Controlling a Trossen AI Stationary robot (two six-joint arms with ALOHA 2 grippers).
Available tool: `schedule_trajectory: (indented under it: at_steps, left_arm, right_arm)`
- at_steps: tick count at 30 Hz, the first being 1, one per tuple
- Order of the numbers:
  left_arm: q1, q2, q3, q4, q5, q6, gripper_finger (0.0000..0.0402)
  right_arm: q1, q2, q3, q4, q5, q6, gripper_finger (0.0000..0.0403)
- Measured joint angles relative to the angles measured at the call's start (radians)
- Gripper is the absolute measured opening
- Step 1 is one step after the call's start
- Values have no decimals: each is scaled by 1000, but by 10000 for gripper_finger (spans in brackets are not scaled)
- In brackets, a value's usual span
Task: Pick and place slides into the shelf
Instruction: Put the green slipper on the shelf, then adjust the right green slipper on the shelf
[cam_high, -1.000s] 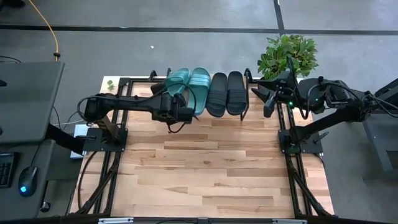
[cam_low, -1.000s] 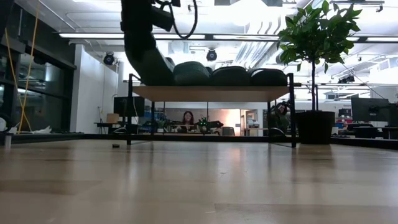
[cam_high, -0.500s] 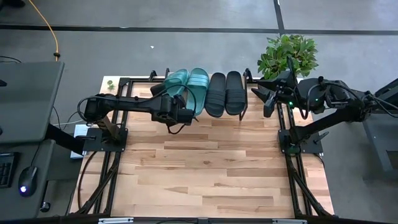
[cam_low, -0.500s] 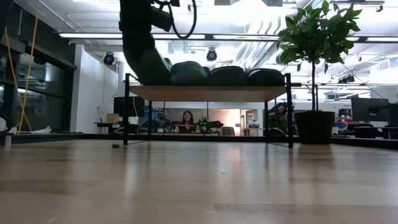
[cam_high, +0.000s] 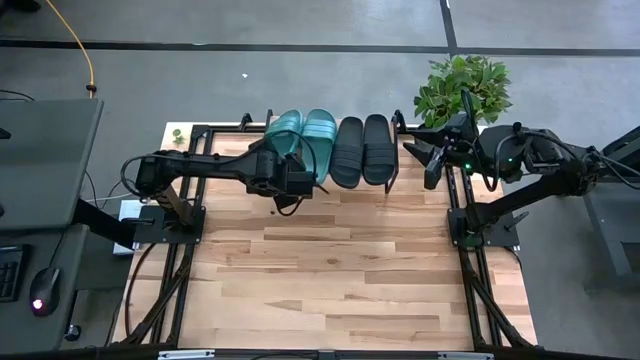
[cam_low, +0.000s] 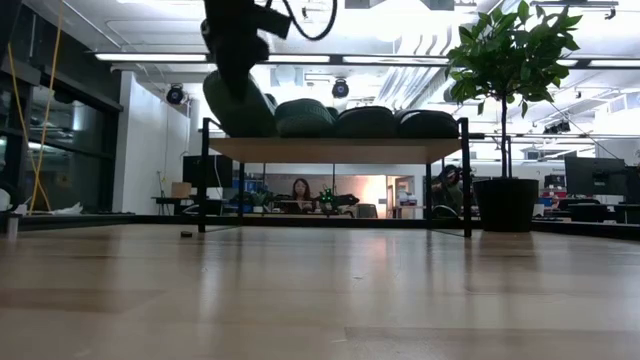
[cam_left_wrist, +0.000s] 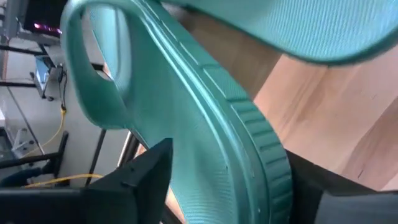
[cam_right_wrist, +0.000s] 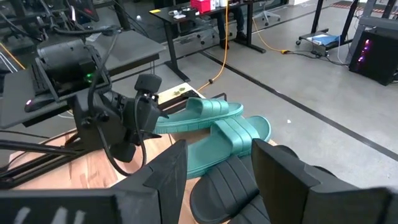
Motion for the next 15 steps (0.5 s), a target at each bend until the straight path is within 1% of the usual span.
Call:
schedule_trajectory:
  at_steps: [5, 8, 11, 15]
  left_arm:
    - [0, 0, 63, 11, -13, 54, 263]
    - [0, 0, 120, 12, 12, 79, 284]
    - [-12, 0, 188, 11, 33, 83, 298]
    - [-27, 0, 305, 9, 47, 103, 304]
  right_arm:
    - [0, 0, 0, 10, -1, 0, 170]
    - [0, 0, 0, 18, 0, 0, 170]
    - [0, 0, 0, 23, -3, 0, 170]
    - [0, 1, 0, 23, -4, 0, 170]
